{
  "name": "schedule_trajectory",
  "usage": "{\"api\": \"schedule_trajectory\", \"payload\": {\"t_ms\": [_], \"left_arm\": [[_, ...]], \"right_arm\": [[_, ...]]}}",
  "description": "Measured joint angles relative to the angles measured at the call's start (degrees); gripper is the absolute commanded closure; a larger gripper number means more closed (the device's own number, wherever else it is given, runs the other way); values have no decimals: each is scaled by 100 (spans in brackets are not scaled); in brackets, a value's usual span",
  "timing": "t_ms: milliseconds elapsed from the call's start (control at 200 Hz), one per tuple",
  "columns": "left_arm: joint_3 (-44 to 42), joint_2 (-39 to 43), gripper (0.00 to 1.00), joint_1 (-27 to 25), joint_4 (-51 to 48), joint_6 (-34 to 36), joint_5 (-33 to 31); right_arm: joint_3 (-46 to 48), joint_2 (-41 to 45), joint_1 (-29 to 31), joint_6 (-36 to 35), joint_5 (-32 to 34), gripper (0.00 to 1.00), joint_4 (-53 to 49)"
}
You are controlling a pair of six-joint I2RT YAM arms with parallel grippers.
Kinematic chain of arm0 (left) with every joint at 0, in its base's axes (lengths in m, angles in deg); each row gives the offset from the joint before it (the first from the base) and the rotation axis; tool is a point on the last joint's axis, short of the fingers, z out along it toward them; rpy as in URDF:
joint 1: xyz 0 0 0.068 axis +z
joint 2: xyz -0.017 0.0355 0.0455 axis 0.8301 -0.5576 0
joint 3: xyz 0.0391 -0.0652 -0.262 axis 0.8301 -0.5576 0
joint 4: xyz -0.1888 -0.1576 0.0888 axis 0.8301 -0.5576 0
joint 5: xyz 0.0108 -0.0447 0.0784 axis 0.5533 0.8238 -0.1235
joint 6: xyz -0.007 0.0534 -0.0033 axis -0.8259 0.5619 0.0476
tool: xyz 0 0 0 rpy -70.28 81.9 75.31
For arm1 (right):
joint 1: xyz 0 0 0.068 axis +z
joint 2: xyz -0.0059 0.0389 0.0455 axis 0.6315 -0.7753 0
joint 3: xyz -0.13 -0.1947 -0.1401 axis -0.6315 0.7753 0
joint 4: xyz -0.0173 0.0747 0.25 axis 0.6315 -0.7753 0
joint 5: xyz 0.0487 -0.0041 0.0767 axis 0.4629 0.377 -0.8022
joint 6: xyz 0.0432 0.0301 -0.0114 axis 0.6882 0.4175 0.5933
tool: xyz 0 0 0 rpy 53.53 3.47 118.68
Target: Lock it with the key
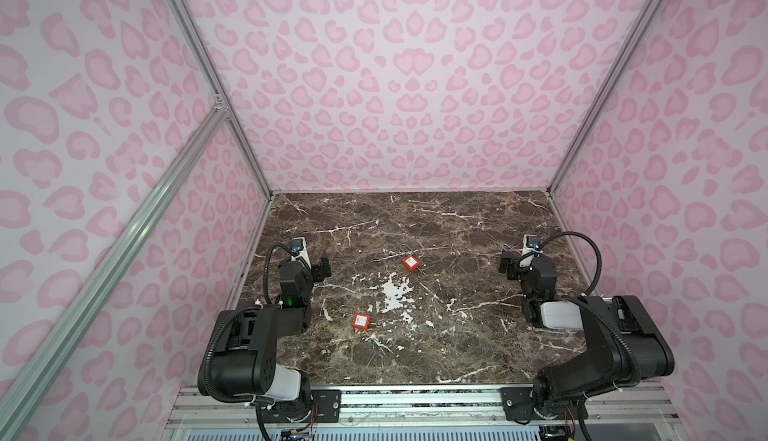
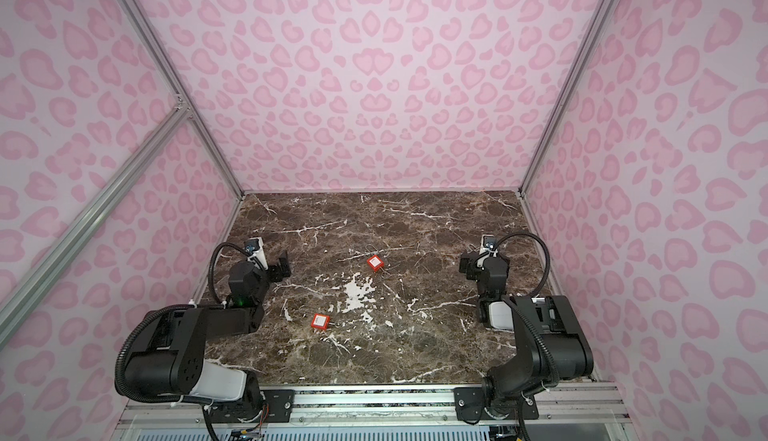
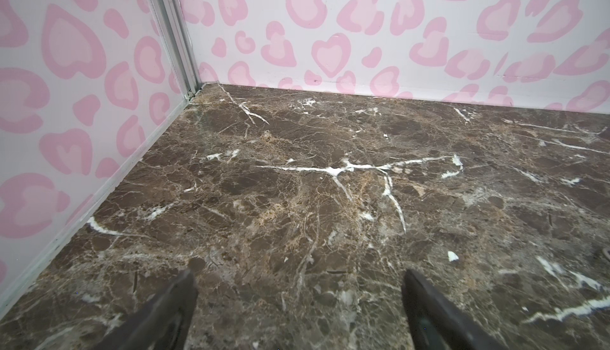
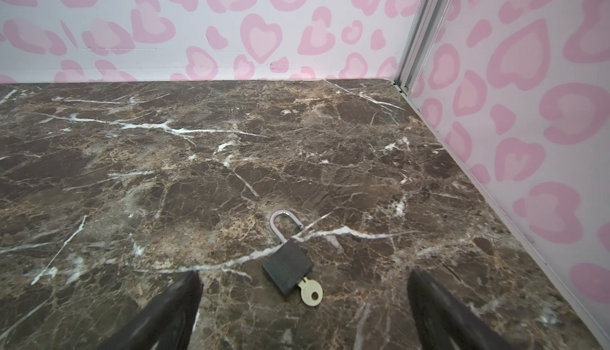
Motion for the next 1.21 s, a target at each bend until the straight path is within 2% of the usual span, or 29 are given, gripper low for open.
{"api": "schedule_trajectory", "payload": {"t_ms": [430,550,690,810,920,1055,1205], "left_arm": [[15,37,2,-28,-57,-2,-15],[509,470,2,-186,-986,-15,-404],[1276,1259,2,-374,-2146,-181,-651],[1849,1692,2,-411,-3491,-780,-664],[2011,2015,2,-485,-4485,-1401,-483],[1744,2588,2,-549,-5176,-2234,-188],[1412,3136,2,-638,-5672,-2949,87]], "right_arm": [[7,13,-68,2,-28,1,2],[240,387,-90,24,-46,1,-2],[240,1639,136,-4,-168,1,-623],[24,2422,841,-201,-326,1,-1259],[-273,2509,1714,-494,-575,1,-1869],[-601,2022,2728,-651,-1121,1,-2201],[-1106,1010,4026,-979,-1825,1,-2452]]}}
